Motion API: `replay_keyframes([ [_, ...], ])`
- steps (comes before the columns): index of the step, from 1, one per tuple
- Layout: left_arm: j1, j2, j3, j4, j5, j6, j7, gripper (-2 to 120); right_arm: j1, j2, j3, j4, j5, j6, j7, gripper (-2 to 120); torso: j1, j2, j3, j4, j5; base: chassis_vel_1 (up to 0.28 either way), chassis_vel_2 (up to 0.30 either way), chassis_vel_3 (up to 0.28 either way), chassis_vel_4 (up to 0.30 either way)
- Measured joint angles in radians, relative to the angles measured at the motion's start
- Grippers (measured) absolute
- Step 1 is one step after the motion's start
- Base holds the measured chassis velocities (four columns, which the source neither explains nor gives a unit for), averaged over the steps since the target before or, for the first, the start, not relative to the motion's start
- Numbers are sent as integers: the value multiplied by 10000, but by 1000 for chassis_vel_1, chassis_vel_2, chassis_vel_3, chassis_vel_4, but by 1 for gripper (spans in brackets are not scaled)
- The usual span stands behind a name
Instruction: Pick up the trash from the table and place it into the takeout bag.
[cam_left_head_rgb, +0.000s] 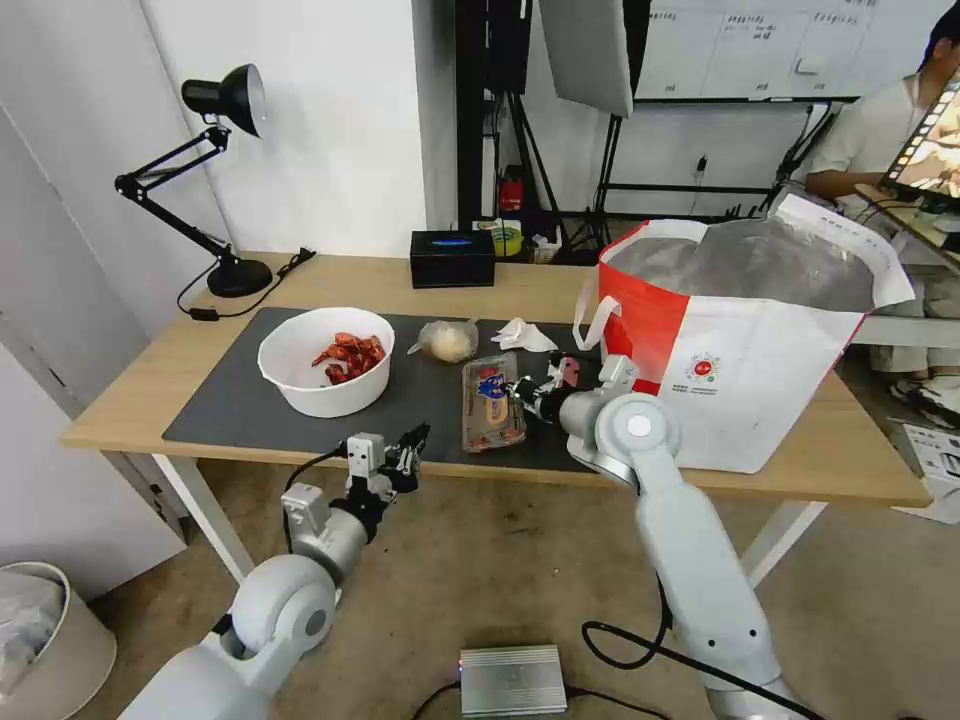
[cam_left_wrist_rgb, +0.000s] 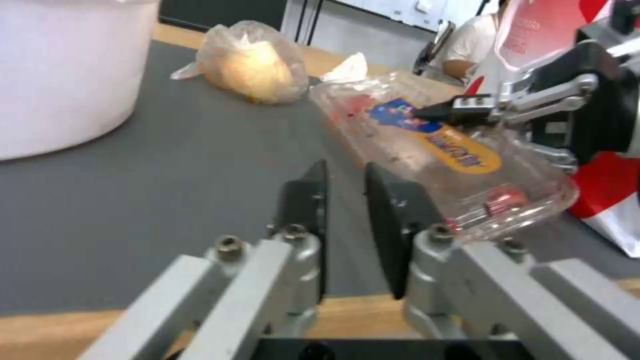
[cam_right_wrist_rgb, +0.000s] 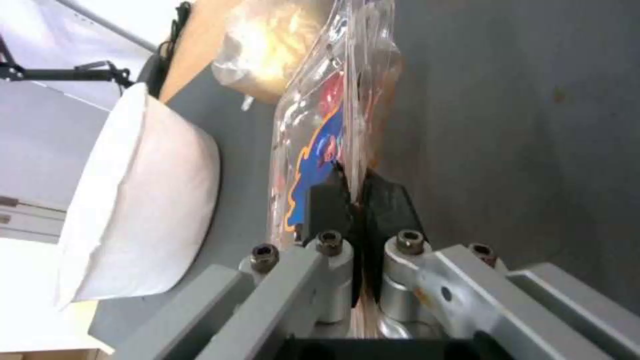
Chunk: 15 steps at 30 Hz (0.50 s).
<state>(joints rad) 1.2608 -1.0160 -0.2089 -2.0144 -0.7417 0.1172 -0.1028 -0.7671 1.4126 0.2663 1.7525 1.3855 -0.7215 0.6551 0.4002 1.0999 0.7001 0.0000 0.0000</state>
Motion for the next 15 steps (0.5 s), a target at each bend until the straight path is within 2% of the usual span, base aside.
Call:
replay_keyframes([
  [2,77,-14,-64,-28,9,-5,0,30,-24,-33,0,74,0,0,-25,0,0,0,-1,0,0,0,0,0,0],
  [4,348,-37,-296,-108,56,-55,2,43,-118,-160,-2,432,3,2,-86,0,0,0,0,0,0,0,0,0,0],
  [5,348,-37,-296,-108,56,-55,2,43,-118,-160,-2,432,3,2,-86,0,0,0,0,0,0,0,0,0,0],
  [7,538,-49,-463,-163,79,-140,5,54,-160,-228,5,711,6,4,-99,0,-2,0,-1,1,0,0,0,0,0],
  [9,594,-64,-510,-185,80,-160,5,57,-171,-256,13,836,6,4,-99,0,-2,0,-1,1,0,0,0,0,0],
  [12,734,-104,-599,-266,95,-176,7,73,-185,-370,64,1366,10,6,-81,0,-1,0,-1,0,0,0,0,0,0],
  [13,734,-104,-599,-266,95,-176,7,73,-185,-370,64,1366,10,6,-81,0,-1,0,-1,0,0,0,0,0,0],
  [15,801,-106,-660,-324,104,-179,8,82,-169,-482,117,1799,16,15,-42,0,-2,0,-1,0,1,0,0,0,0],
])
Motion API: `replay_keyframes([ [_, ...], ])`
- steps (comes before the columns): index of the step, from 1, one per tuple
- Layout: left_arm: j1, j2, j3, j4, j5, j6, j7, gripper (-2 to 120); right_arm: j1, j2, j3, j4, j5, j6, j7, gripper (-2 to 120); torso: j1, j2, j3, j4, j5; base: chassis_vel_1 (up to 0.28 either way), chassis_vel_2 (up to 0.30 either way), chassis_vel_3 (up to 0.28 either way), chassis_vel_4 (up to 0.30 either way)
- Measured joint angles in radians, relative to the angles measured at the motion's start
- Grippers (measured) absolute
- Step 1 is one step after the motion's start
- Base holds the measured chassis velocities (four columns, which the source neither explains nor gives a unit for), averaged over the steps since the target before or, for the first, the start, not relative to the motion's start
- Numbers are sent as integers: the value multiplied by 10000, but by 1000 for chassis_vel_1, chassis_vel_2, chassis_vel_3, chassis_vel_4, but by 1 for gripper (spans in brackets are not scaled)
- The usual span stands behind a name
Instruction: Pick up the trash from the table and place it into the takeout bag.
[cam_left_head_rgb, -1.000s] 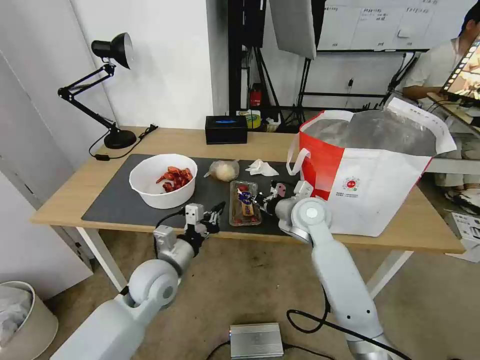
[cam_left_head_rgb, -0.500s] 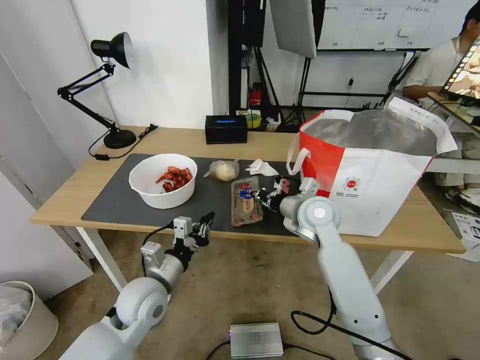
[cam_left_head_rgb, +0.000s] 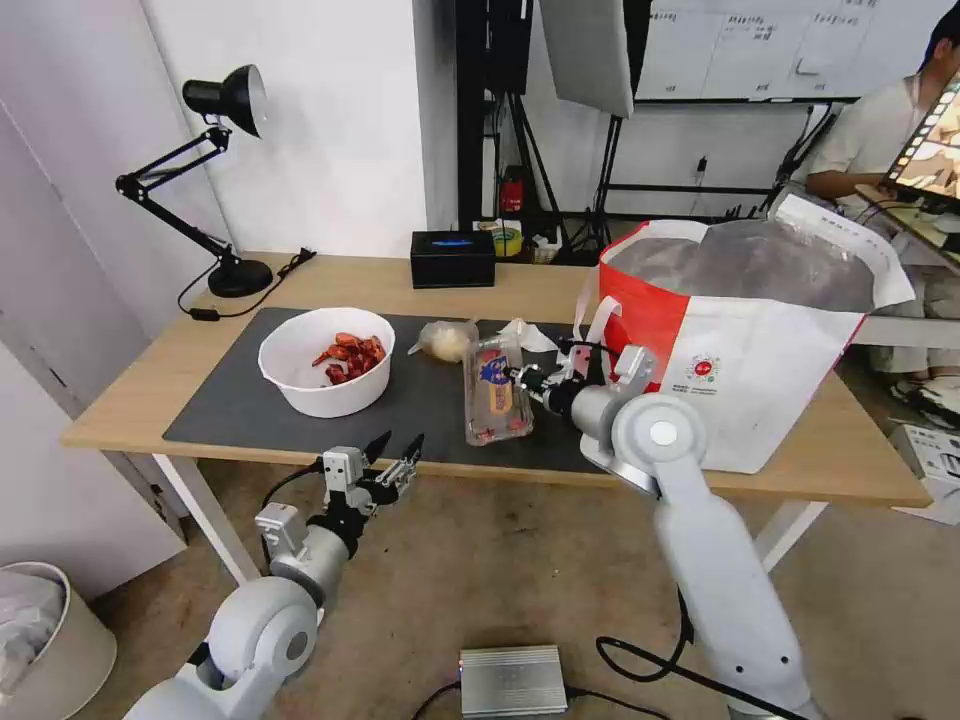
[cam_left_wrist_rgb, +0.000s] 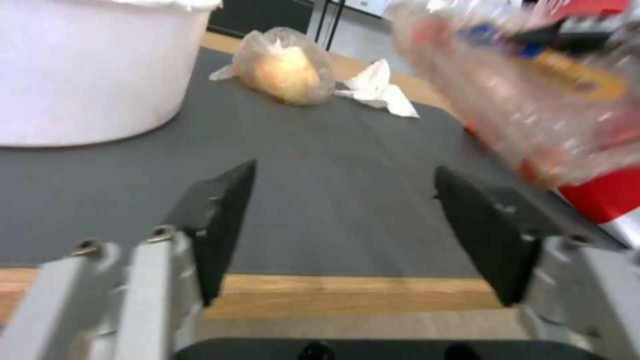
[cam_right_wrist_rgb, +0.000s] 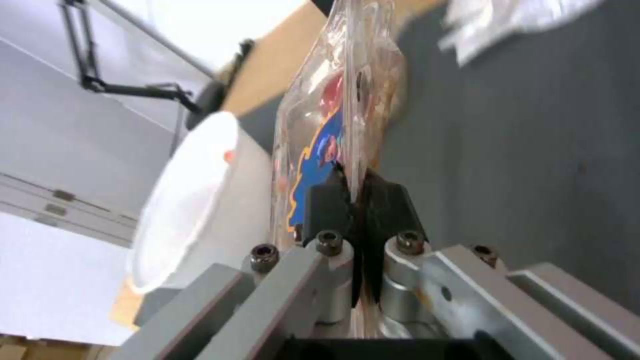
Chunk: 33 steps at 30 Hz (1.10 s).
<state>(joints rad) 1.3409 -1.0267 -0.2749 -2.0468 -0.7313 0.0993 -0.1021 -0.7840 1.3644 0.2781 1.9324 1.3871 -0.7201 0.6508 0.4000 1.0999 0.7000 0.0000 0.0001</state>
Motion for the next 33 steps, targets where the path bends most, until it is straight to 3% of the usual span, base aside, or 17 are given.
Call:
replay_keyframes([
  [2,14,-2,-17,-11,3,-1,0,85,25,-58,37,171,-1,1,16,0,0,0,0,0,0,0,0,0,0],
  [4,51,-22,-55,-32,23,-1,-2,97,133,-242,169,698,6,1,134,0,0,0,0,0,-1,0,0,0,0],
  [7,76,-47,-72,-35,54,-2,-7,99,239,-392,321,1021,33,1,183,0,0,0,0,-1,0,0,0,0,0],
  [22,378,-197,-150,-196,241,14,-73,100,1822,-1418,1608,1945,1366,223,1000,0,0,0,0,-1,1,0,0,0,0],
  [33,787,-456,-566,-523,273,48,-78,100,2916,-2239,2414,1004,1998,539,1252,0,0,0,0,2,0,0,0,0,0],
])
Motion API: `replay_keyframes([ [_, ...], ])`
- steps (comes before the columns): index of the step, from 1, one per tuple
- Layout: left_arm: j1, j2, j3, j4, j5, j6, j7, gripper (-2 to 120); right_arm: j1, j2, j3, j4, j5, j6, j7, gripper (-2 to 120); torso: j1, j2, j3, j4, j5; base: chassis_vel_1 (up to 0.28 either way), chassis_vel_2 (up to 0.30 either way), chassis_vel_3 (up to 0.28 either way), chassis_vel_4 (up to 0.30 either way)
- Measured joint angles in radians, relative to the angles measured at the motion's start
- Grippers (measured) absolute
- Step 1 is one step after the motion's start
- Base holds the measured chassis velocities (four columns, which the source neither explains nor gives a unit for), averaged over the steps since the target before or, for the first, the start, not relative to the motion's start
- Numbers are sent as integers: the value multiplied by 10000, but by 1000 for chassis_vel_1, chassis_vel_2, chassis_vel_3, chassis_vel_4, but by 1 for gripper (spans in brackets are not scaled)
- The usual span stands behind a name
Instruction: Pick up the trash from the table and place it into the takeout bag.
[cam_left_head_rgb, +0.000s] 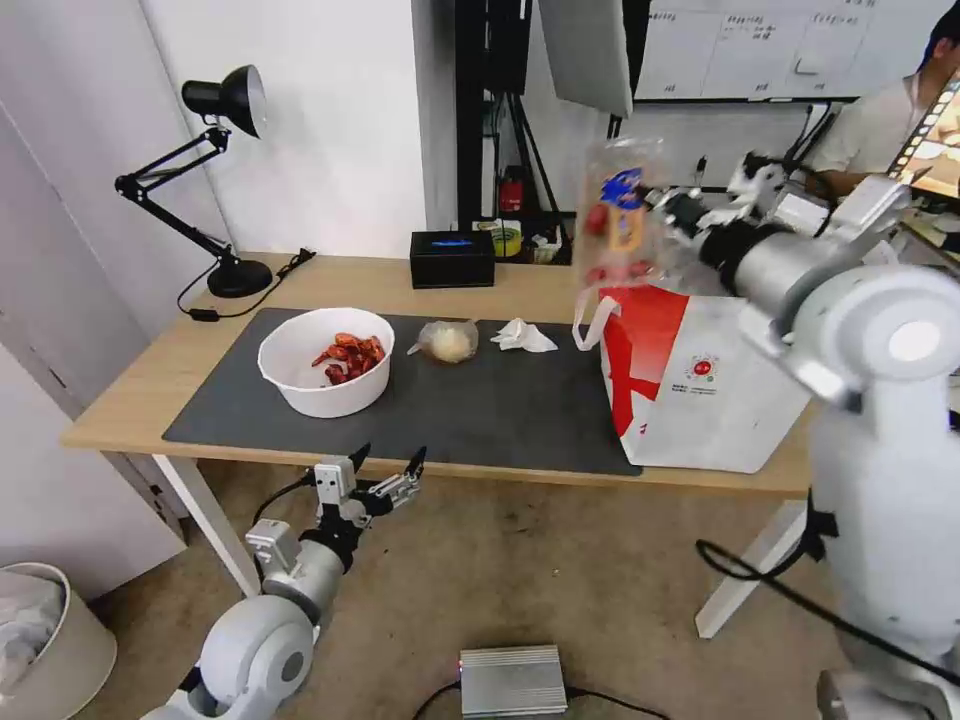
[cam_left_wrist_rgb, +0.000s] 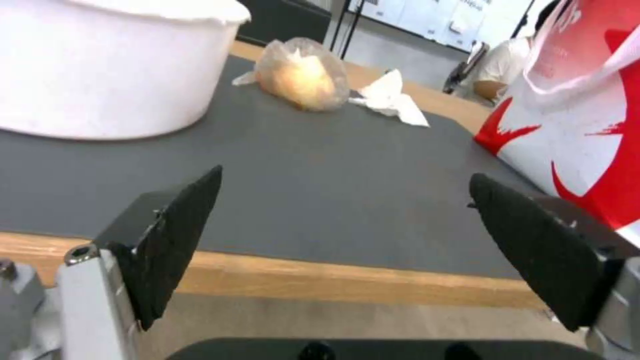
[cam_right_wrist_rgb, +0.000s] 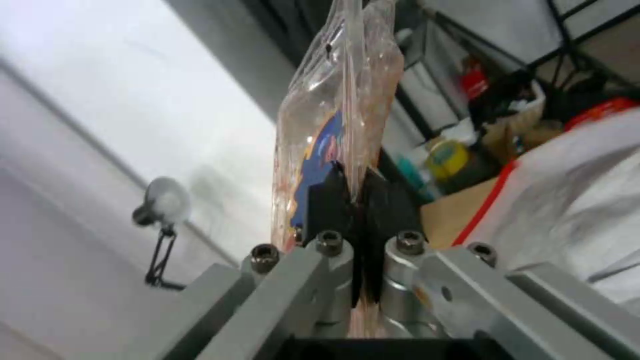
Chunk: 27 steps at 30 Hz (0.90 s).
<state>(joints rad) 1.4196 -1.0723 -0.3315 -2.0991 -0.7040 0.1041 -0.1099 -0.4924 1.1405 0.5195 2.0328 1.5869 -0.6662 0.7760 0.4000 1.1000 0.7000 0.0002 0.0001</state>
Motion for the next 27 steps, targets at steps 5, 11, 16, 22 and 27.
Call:
replay_keyframes([
  [5,12,-8,-17,-51,13,15,-3,100,99,-381,266,-337,23,14,-32,0,0,0,0,-2,1,0,0,0,0],
  [11,-5,10,41,-53,15,23,-6,100,-67,-1152,633,-777,-436,23,-206,0,0,-1,0,-2,0,0,0,0,0],
  [16,-26,38,98,-54,10,19,-6,100,-478,-1709,798,-1037,-1104,51,-442,0,0,0,0,-3,0,0,0,0,0],
  [22,-45,-33,183,-54,9,2,-6,100,-778,-1554,785,-1177,-1438,82,-546,0,0,0,0,-2,-1,0,0,0,0],
  [27,-39,-36,182,-92,10,-7,-4,100,-947,-1432,756,-1212,-1707,94,-697,0,0,0,0,-2,-1,0,0,0,0],
])
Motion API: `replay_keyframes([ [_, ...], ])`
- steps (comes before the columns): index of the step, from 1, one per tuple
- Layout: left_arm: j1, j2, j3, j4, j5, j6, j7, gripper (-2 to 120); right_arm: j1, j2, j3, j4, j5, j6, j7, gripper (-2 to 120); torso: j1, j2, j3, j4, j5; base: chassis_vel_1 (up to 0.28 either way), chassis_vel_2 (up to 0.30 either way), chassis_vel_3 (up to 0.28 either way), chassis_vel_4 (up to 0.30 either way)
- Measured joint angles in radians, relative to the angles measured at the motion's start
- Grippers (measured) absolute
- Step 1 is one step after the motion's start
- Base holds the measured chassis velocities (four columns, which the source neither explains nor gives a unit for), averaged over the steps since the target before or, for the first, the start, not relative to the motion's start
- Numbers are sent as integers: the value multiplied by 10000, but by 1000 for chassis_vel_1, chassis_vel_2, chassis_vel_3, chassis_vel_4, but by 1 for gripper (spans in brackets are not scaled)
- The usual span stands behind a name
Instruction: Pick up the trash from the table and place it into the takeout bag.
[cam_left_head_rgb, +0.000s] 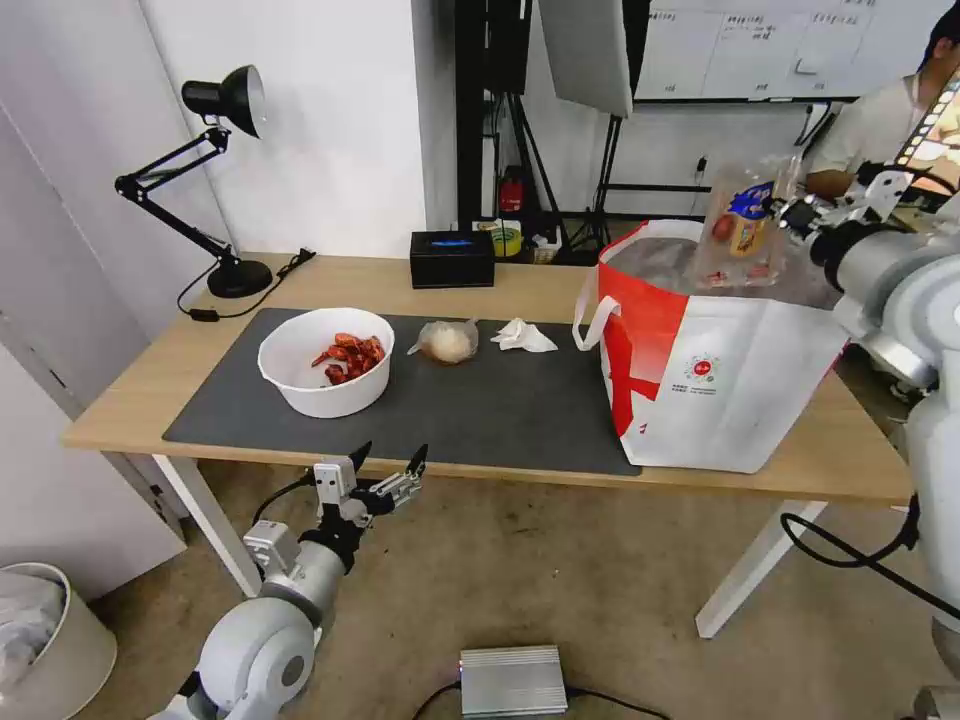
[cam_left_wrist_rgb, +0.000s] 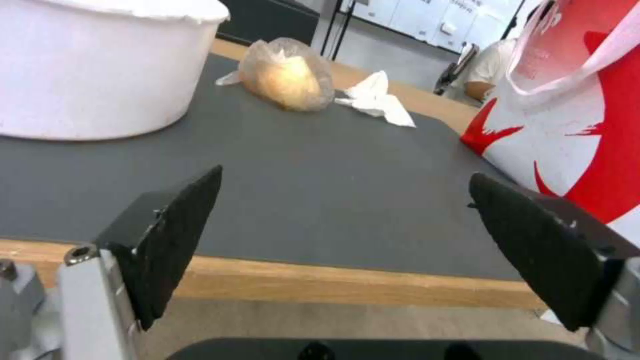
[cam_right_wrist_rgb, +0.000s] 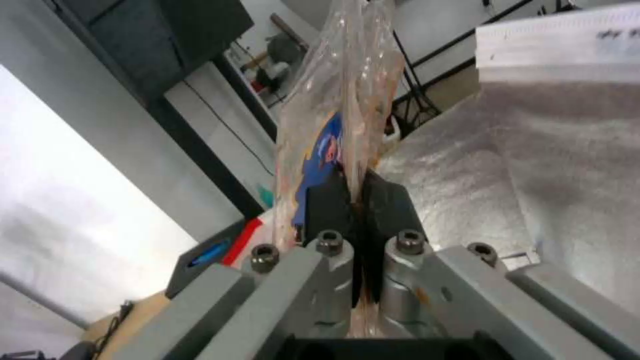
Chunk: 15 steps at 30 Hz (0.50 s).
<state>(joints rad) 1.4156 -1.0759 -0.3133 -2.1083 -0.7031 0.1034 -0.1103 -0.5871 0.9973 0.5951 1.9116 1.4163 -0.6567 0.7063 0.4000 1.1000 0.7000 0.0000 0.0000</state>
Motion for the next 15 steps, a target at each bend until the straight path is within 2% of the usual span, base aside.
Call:
replay_keyframes([
  [13,55,27,-77,-114,-6,-14,1,100,-348,237,-20,236,-152,3,-80,0,-1,0,0,0,-1,0,0,0,0],
  [15,70,23,-76,-115,-6,-15,-2,100,-371,227,25,365,-128,11,-82,9,0,1,0,0,-1,0,0,0,0],
])
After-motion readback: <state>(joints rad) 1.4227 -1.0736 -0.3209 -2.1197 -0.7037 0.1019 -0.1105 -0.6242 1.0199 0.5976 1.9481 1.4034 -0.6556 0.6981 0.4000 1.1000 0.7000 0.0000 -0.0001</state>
